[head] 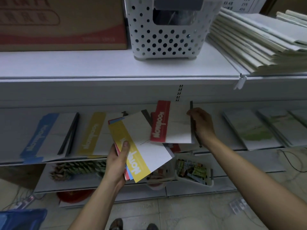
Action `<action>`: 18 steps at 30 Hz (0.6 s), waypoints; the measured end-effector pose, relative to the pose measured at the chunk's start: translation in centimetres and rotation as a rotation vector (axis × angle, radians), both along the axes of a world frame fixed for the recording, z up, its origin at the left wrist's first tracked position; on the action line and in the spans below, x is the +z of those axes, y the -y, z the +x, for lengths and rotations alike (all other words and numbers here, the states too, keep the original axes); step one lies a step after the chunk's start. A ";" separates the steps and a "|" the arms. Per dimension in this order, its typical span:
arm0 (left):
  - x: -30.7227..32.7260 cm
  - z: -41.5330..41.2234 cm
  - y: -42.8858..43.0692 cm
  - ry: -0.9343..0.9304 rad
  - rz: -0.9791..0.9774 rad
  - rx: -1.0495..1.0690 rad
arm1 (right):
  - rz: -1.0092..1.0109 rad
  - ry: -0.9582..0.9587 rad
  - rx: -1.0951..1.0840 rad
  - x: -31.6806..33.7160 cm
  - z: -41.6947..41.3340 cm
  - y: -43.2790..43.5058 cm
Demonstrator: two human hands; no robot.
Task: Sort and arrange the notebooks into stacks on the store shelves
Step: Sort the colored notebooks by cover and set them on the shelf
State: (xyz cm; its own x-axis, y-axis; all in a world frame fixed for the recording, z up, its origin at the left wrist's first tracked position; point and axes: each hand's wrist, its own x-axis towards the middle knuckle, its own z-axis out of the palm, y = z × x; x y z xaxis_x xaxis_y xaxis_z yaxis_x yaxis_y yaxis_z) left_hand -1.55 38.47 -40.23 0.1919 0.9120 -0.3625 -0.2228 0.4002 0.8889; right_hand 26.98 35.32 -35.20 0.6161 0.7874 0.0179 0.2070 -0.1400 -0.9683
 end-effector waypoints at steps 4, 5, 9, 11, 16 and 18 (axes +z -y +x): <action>-0.3 -2.2 -0.5 -0.031 0.006 0.048 | -0.204 -0.122 0.155 -0.3 3.2 -0.5; -0.3 -2.7 -0.7 -0.029 0.003 0.063 | -0.234 -0.100 0.168 -0.5 3.6 -0.7; -0.3 -3.9 -1.0 -0.004 -0.015 0.081 | -0.314 0.169 0.139 -1.7 2.7 -2.1; -0.2 -4.0 -0.9 0.011 -0.023 0.068 | -0.390 0.423 0.070 -2.5 2.0 -2.4; 0.1 -4.4 -0.4 0.032 -0.009 0.052 | -0.665 0.966 -0.053 -3.1 0.1 -1.2; 0.2 -4.5 -0.1 0.054 -0.002 0.051 | -0.440 0.901 -0.026 -2.4 -2.0 -0.5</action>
State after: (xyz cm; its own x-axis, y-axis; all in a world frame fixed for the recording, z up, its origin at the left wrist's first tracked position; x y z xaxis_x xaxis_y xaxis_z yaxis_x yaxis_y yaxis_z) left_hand -6.03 38.58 -40.00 0.1648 0.9202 -0.3551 -0.2901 0.3894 0.8742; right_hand 24.96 35.79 -37.57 0.5337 0.8225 0.1965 0.8291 -0.4633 -0.3129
